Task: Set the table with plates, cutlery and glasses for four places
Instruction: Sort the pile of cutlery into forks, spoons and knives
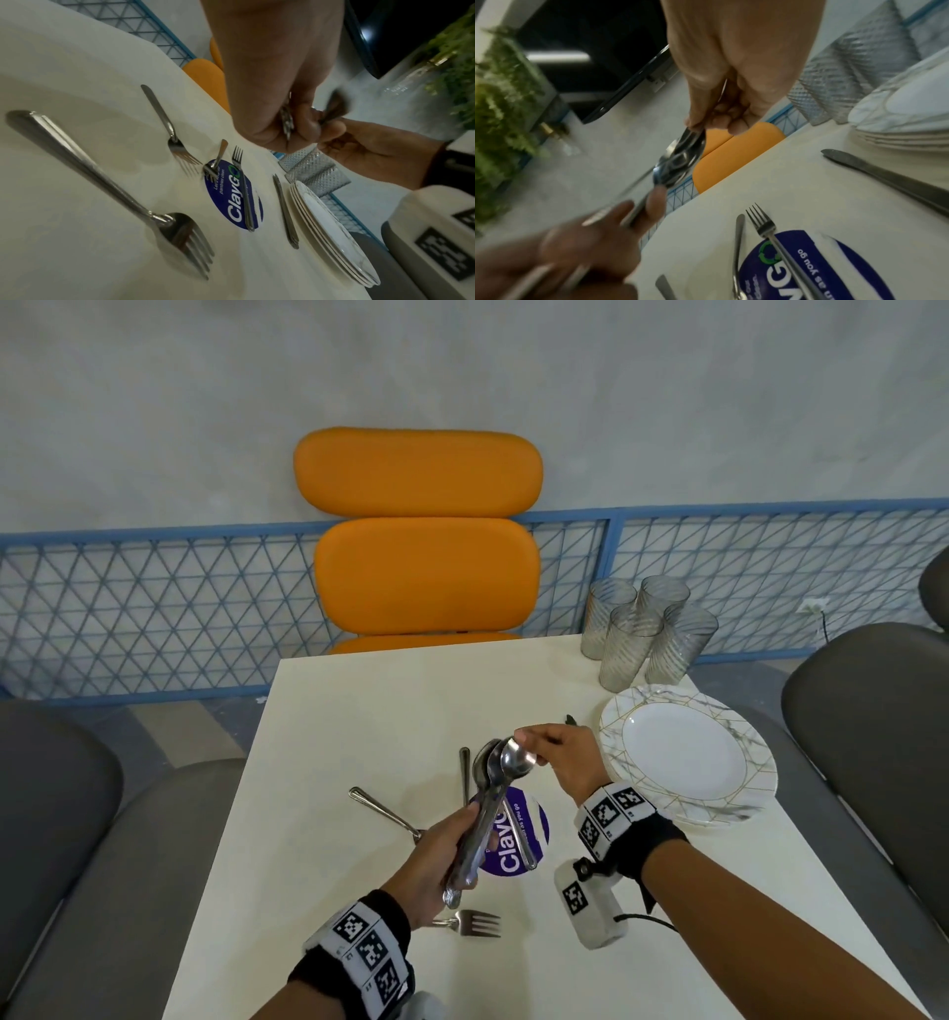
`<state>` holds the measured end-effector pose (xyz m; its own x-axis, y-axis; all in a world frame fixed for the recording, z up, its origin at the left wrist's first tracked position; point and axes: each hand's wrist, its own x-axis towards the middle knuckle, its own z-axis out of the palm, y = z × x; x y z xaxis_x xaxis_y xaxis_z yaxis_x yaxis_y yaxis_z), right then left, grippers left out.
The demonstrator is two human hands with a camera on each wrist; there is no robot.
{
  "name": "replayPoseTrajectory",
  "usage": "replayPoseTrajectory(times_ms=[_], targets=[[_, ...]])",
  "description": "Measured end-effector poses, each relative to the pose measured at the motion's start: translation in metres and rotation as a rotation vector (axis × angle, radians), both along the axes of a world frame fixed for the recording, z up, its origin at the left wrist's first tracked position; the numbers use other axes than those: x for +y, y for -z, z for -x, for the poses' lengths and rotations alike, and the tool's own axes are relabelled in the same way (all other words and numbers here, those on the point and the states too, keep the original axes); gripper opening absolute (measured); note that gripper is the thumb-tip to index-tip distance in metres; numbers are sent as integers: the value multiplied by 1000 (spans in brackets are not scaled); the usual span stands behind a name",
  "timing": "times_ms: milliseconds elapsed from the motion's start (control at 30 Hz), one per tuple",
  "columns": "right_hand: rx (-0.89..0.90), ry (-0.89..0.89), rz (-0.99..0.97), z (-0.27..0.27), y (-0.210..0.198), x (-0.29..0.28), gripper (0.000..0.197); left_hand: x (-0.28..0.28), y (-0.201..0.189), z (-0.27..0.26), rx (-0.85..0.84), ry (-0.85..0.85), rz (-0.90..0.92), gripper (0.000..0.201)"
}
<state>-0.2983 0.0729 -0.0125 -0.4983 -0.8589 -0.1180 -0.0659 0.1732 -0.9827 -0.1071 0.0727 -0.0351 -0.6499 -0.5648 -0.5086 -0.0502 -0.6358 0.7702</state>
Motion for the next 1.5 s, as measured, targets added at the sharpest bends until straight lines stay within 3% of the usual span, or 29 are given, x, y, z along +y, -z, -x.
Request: replayPoseTrajectory(times_ms=[233, 533, 633, 700, 800, 1033, 1133, 1267, 1500], targets=[[201, 128, 44, -7, 9, 0, 21, 10, -11, 23, -50, -20, 76, 30], [291, 52, -68, -4, 22, 3, 26, 20, -8, 63, -52, -62, 11, 45], [246, 53, -219, 2, 25, 12, 39, 19, -5, 75, -66, -134, 54, 38], [182, -39, -308, 5, 30, 20, 47, 15, 1, 82, -131, -161, 134, 38], [137, -142, -336, 9, 33, 26, 43, 14, 12, 94, -228, -130, 198, 49], [188, -56, -443, 40, 41, 13, 43, 14, 26, 125, -289, -59, 237, 45], [208, -45, -505, 55, 43, 7, 30, 10, 34, 132, -261, -5, 201, 38], [256, -14, -602, 73, 46, -5, 35, 9, 48, 136, -267, 53, 183, 35], [250, -51, -655, 60, 62, -11, 37, 2, 66, 151, -128, -125, 8, 34]])
